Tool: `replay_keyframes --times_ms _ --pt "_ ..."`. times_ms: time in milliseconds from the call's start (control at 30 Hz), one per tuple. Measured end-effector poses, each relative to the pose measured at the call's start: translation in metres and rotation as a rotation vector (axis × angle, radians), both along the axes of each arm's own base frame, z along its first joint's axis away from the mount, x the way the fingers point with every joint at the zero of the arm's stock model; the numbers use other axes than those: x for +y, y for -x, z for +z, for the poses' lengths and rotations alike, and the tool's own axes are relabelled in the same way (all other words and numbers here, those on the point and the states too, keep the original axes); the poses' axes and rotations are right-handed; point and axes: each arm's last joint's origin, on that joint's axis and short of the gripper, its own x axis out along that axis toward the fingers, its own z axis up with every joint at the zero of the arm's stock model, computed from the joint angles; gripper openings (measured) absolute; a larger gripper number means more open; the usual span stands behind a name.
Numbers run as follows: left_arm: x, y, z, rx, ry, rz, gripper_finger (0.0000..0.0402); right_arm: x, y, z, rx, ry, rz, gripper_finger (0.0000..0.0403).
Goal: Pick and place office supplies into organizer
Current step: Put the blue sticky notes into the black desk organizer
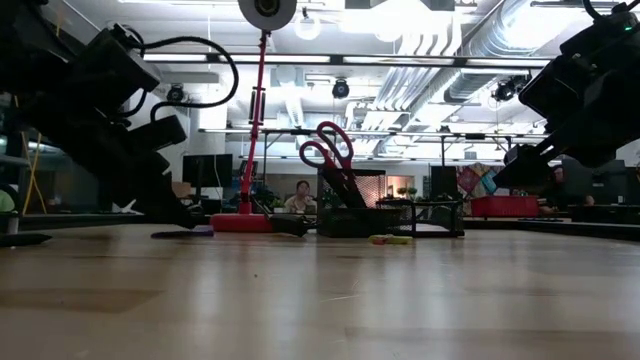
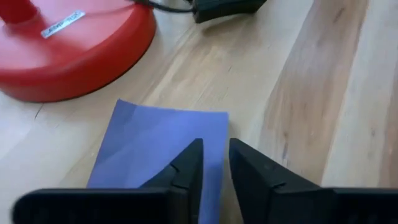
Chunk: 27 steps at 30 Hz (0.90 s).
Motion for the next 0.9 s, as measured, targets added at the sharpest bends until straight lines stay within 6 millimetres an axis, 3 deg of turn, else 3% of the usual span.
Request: replay_keyframes --times_ms 233,400,533,833,900 --pt "-0.001 -0.003 0.003 -0.011 -0.007 -0.016 0.0008 0.0 0.0 0.0 0.0 0.0 0.0 0.0389" --pt "0.0 -0.006 0.006 0.009 0.003 -0.004 0.0032 0.0 0.0 0.0 0.0 0.0 0.0 0.0389" --pt "0.005 -0.007 0.012 0.087 -0.004 0.028 0.0104 0.0 0.0 0.0 0.0 0.0 0.0 0.0389" --pt "0.021 0.0 0.016 0.176 0.044 0.013 0.0353 0.0 0.0 -0.001 0.007 0.0 0.0 0.0389" --pt "0.022 0.001 0.015 0.186 0.052 0.014 0.0387 0.0 0.0 -0.001 0.008 0.0 0.0 0.0389"
